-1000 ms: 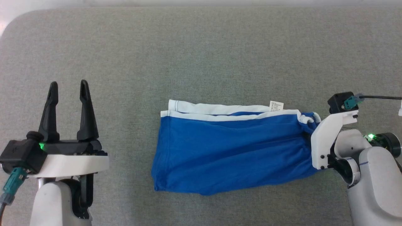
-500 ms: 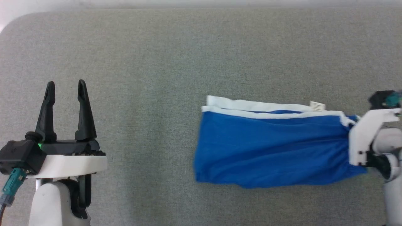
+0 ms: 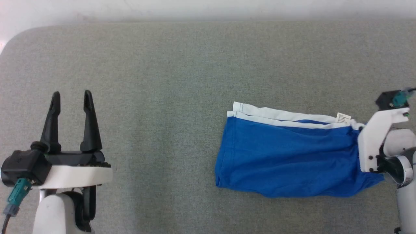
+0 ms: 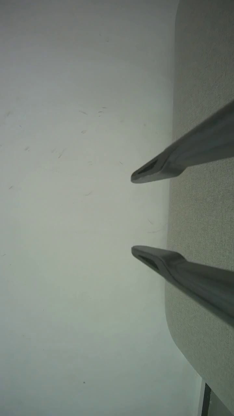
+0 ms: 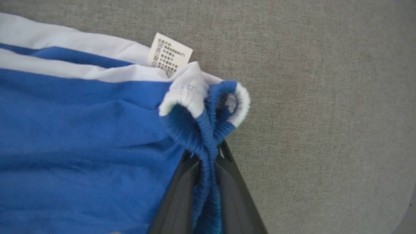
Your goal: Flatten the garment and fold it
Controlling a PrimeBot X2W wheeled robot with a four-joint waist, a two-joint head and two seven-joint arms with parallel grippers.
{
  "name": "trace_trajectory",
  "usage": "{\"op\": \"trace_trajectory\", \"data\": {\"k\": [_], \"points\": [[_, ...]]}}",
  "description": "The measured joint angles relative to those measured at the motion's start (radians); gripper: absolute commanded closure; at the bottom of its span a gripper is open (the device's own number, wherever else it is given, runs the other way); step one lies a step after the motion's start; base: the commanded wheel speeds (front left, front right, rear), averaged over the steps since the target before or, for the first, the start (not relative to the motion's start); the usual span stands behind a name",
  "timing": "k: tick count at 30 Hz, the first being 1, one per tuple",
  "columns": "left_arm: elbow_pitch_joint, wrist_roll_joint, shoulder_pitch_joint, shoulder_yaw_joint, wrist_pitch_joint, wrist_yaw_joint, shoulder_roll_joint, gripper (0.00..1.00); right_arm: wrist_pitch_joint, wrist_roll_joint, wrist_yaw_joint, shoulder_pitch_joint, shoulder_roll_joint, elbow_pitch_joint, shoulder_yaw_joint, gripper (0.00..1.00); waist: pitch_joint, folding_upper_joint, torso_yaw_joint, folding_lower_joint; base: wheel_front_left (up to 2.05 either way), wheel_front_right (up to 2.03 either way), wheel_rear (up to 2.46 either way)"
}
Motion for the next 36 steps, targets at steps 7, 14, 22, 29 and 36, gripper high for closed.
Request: {"op": "trace_trajectory", "data": {"k": [7, 14, 22, 29, 36], "points": [[0.008, 0.002, 0.015, -0.014, 0.0, 0.0, 0.003, 0.0, 0.159, 0.152, 0.0, 0.038, -0.047, -0.218, 0.164, 1.0, -0.03, 0.0, -0.001, -0.0001, 0.0, 0.0, 0.0], [0.007, 0.002, 0.022, -0.024, 0.0, 0.0, 0.002, 0.0, 0.153, 0.179, 0.0, 0.036, 0.023, -0.268, 0.274, 1.0, -0.03, 0.0, 0.011, 0.0, 0.0, 0.0, 0.0], [0.011, -0.007, 0.021, -0.04, 0.0, 0.0, 0.003, 0.0, 0.06, 0.113, 0.0, -0.064, 0.128, -0.131, 0.393, 1.0, -0.01, 0.0001, 0.038, 0.0, 0.0, 0.0, 0.0], [0.017, -0.011, 0.018, -0.049, 0.0, 0.0, 0.002, 0.0, -0.019, 0.078, 0.0, -0.159, 0.167, 0.037, 0.444, 1.0, 0.009, 0.0, 0.067, 0.0, 0.0, 0.0, 0.0], [0.019, -0.013, 0.016, -0.05, 0.0, 0.0, 0.001, 0.0, -0.068, 0.089, 0.0, -0.212, 0.171, 0.193, 0.5, 1.0, 0.028, 0.0, 0.084, 0.0001, 0.0, 0.0, 0.0]]}}
